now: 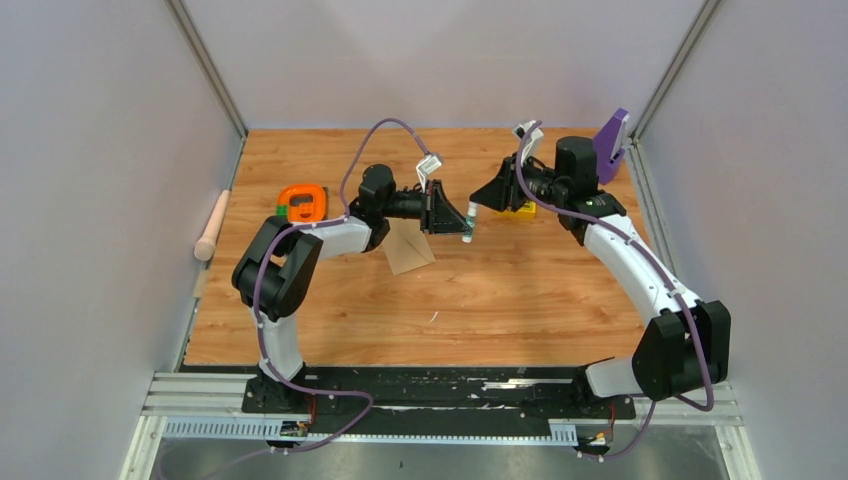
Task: Place the letter into the envelope and seal it
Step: Close the solid glue cap on the solid glue.
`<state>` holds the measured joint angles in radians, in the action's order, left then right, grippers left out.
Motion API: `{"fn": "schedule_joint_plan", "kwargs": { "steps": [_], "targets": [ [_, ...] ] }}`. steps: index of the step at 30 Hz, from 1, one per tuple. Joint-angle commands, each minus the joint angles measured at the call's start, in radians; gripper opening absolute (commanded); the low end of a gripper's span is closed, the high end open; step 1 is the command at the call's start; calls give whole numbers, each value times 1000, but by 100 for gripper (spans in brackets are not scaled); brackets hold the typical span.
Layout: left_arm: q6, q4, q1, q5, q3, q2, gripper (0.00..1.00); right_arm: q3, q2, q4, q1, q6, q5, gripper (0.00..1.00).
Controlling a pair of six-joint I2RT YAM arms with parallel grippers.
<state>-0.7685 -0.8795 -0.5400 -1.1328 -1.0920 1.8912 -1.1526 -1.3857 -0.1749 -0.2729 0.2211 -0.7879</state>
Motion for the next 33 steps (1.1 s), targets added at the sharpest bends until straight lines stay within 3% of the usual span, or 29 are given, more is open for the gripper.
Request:
{"fn": "schedule_joint_plan", "kwargs": {
  "steps": [1,33],
  "targets": [
    [15,-36,4,-16,-32,-26,0,-3,14,21,-11,-23,-20,25],
    [-2,-55,5,-21,-33,-29,0,-44,24,-46,-14,-73,-2,23]
  ]
}}
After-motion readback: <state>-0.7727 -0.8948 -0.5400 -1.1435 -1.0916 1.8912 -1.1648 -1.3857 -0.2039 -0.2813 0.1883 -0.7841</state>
